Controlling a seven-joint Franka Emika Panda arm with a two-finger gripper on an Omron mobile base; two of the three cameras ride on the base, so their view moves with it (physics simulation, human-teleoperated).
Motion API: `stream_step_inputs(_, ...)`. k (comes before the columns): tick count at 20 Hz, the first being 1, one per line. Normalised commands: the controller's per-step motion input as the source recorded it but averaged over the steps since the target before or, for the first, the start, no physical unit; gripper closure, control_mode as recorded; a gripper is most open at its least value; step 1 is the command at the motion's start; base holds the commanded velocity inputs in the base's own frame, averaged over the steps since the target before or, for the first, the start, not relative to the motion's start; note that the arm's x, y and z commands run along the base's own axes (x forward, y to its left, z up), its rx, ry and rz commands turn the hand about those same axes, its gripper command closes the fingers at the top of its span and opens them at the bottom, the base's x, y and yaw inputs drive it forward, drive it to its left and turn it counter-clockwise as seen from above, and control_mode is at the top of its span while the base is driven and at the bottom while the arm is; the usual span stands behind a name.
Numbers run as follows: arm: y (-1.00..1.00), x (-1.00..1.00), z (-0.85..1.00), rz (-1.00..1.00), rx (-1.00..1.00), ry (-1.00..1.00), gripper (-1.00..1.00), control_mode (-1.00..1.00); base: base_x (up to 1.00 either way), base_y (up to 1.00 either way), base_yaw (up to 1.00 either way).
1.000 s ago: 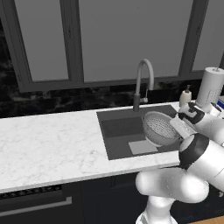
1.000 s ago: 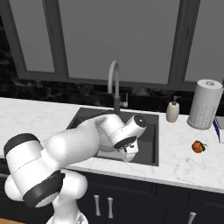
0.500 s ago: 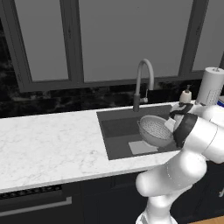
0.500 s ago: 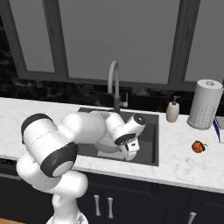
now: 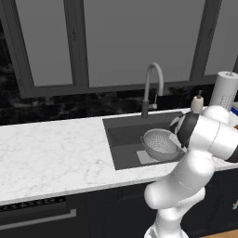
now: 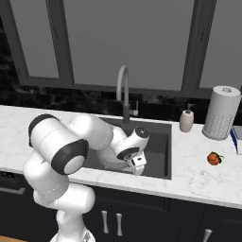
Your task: Put the colander in the sink, put the orange in the colander, and turn on the sink faucet and pour water over the colander.
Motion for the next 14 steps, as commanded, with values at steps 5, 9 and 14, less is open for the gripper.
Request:
stream_step_inputs(5,-0.02,0.36,-0.03,0.00,0.00,-0.01,1.00,-1.00,0.00,0.00,0.00)
stream_step_inputs(9,-0.12,0.31,-0.07,0.00,0.00,0.00,1.00,-1.00,0.00,0.00,0.00)
stream_step_inputs(14,-0.12,0.28,-0.24,0.00,0.00,0.00,1.00,-1.00,0.00,0.00,0.00)
